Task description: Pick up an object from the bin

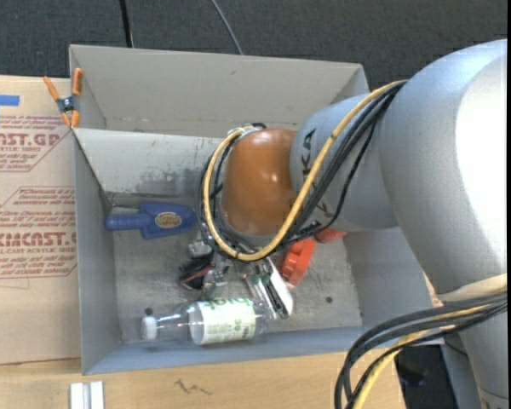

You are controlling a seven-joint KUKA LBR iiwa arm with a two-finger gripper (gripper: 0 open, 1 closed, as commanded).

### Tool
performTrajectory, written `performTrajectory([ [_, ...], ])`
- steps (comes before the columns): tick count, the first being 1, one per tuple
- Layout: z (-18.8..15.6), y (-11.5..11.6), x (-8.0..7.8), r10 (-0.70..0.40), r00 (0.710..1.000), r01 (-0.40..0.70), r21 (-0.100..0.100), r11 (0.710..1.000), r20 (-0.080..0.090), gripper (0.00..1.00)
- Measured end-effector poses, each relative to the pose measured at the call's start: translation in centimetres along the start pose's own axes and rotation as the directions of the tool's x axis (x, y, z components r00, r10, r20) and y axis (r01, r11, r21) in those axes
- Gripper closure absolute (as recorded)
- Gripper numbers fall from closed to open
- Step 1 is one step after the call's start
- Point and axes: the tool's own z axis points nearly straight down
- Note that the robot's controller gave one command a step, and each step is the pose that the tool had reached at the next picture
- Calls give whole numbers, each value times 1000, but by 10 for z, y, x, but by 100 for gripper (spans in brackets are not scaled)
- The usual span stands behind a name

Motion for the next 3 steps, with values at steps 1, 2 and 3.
performTrajectory([
  [1,-18,-1,0,-24,999,24,1,1000,-25,100],
  [2,-77,16,0,-81,996,81,1,997,-32,100],
  [3,-121,21,-4,-87,996,87,0,996,-26,100],
])
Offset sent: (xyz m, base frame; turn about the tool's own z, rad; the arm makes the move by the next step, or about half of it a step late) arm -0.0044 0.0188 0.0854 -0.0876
